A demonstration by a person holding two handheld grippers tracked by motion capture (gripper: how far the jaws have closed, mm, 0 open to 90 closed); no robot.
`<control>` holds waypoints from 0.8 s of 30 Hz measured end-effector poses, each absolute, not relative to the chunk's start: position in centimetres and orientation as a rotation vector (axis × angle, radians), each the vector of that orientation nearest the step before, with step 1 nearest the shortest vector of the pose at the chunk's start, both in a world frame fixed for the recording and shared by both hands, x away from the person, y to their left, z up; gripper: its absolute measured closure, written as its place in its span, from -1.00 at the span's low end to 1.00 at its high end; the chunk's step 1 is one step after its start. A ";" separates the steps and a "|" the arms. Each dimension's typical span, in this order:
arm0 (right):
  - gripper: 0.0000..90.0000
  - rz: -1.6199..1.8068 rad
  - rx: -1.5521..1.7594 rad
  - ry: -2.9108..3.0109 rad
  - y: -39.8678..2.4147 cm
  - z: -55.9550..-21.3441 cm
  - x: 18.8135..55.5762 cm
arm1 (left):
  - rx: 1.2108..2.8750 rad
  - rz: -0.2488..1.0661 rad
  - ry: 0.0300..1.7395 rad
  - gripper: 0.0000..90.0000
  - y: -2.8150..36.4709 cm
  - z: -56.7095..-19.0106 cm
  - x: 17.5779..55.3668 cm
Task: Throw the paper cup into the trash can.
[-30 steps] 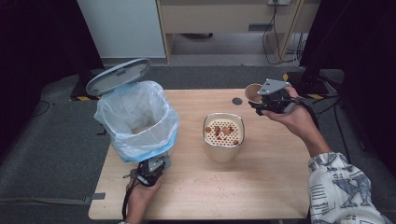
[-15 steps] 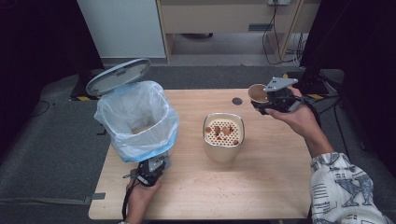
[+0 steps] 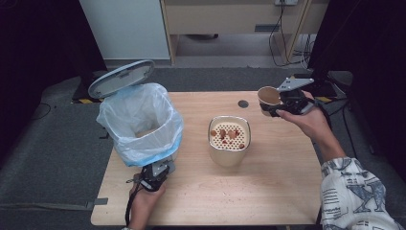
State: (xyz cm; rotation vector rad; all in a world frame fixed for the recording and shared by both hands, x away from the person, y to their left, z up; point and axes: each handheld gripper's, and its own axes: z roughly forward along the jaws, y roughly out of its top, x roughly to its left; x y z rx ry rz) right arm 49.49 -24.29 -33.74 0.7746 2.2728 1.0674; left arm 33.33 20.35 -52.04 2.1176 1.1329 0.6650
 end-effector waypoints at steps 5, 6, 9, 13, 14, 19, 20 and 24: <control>-0.21 1.125 0.827 2.293 -24.5 -33.6 49.6 | 2.125 0.668 1.122 0.97 20.4 -52.0 33.4; -0.21 1.140 0.834 2.295 -24.6 -33.5 49.6 | 2.119 0.666 1.131 0.97 20.3 -52.0 33.3; -0.21 1.187 0.860 2.302 -24.6 -33.4 49.7 | 2.125 0.669 1.122 0.97 20.4 -52.0 33.4; -0.21 1.210 0.873 2.314 -24.5 -33.3 49.6 | 2.126 0.670 1.121 0.97 20.4 -52.0 33.4; -0.21 1.220 0.875 2.321 -24.5 -33.2 49.6 | 2.126 0.670 1.121 0.97 20.4 -52.0 33.4; -0.21 1.244 0.874 2.340 -24.1 -33.0 49.6 | 2.126 0.671 1.121 0.97 20.4 -52.0 33.4; -0.21 1.248 0.870 2.346 -24.0 -33.0 49.6 | 2.127 0.672 1.121 0.97 20.4 -52.0 33.4; -0.21 1.271 0.859 2.353 -23.4 -32.7 49.5 | 2.129 0.674 1.119 0.97 20.3 -52.0 33.3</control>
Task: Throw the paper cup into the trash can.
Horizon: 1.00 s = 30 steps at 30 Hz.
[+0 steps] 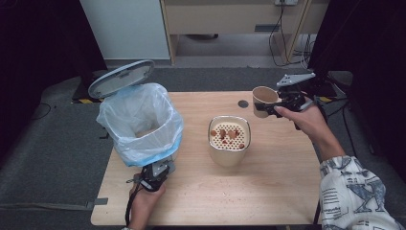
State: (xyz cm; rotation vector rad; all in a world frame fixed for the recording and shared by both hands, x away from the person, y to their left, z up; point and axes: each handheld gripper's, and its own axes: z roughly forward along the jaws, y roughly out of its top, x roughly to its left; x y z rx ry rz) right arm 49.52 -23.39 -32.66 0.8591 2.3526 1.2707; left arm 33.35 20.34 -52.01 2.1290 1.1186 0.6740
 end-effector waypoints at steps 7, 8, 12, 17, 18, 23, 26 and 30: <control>-0.21 1.268 0.849 2.372 -22.2 -32.2 49.5 | 2.129 0.674 1.118 0.97 20.3 -52.0 33.3; -0.21 1.270 0.844 2.375 -22.1 -32.1 49.5 | 2.129 0.674 1.118 0.97 20.3 -52.0 33.3; -0.21 1.280 0.835 2.376 -21.5 -31.8 49.4 | 2.128 0.673 1.118 0.97 20.4 -52.0 33.4; -0.21 1.288 0.829 2.377 -20.8 -31.3 49.4 | 2.127 0.672 1.120 0.97 20.4 -52.0 33.4; -0.21 1.292 0.823 2.378 -20.6 -31.1 49.3 | 2.128 0.673 1.119 0.97 20.4 -52.0 33.4; -0.21 1.297 0.818 2.383 -19.7 -30.6 49.1 | 2.118 0.667 1.124 0.97 20.4 -52.0 33.4; -0.21 1.295 0.812 2.391 -19.1 -30.3 49.0 | 2.117 0.668 1.125 0.97 20.3 -52.1 33.4; -0.21 1.295 0.795 2.403 -18.2 -29.6 48.7 | 2.113 0.667 1.138 0.97 20.3 -52.0 33.3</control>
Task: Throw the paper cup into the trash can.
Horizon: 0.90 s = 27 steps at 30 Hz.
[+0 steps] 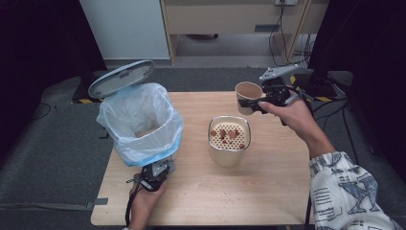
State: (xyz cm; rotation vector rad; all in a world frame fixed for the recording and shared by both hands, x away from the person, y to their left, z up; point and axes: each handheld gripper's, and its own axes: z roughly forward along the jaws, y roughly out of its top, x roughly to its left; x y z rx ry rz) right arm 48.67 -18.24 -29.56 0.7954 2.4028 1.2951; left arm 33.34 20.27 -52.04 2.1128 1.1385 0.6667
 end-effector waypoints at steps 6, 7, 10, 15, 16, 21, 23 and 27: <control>-0.21 1.309 0.757 2.414 -16.5 -28.7 48.1 | 2.114 0.669 1.137 0.97 20.3 -52.0 33.3; -0.21 1.310 0.751 2.423 -16.1 -28.6 48.0 | 2.116 0.674 1.134 0.97 20.3 -52.0 33.3; -0.21 1.319 0.733 2.432 -15.1 -28.3 47.8 | 2.107 0.665 1.145 0.97 20.2 -52.1 33.3; -0.21 1.336 0.723 2.445 -13.7 -27.9 47.7 | 2.111 0.666 1.140 0.97 20.2 -52.1 33.3; -0.21 1.335 0.720 2.444 -13.4 -27.8 47.7 | 2.112 0.666 1.137 0.97 20.3 -52.1 33.3; -0.21 1.355 0.713 2.453 -12.1 -27.4 47.7 | 2.109 0.661 1.139 0.97 20.3 -52.1 33.3; -0.21 1.364 0.711 2.457 -11.6 -27.2 47.7 | 2.108 0.661 1.140 0.97 20.3 -52.1 33.3; -0.21 1.375 0.705 2.461 -10.5 -26.6 47.6 | 2.110 0.662 1.141 0.97 20.3 -52.0 33.3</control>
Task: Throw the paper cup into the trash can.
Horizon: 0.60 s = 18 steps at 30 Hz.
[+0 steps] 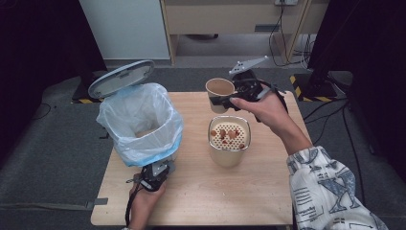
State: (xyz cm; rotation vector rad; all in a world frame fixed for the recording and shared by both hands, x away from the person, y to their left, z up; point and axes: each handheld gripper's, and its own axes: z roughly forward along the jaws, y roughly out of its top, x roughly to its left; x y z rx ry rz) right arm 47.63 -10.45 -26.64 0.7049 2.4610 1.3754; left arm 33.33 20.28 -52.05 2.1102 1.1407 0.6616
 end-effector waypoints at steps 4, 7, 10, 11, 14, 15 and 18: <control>-0.21 1.381 0.694 2.467 -9.3 -26.1 47.5 | 2.112 0.662 1.138 0.97 20.3 -52.0 33.3; -0.21 1.389 0.687 2.468 -8.7 -25.7 47.5 | 2.112 0.662 1.138 0.97 20.3 -52.0 33.3; -0.21 1.391 0.683 2.475 -8.0 -25.3 47.5 | 2.113 0.662 1.139 0.97 20.3 -52.0 33.3; -0.21 1.390 0.680 2.478 -7.8 -25.1 47.4 | 2.112 0.663 1.138 0.97 20.3 -52.0 33.3; -0.21 1.400 0.670 2.484 -7.3 -24.7 47.4 | 2.113 0.663 1.137 0.97 20.3 -52.0 33.3; -0.21 1.399 0.664 2.486 -7.1 -24.6 47.4 | 2.114 0.664 1.137 0.97 20.3 -52.0 33.3; -0.21 1.399 0.657 2.493 -6.6 -24.3 47.3 | 2.138 0.669 1.103 0.97 20.4 -52.0 33.5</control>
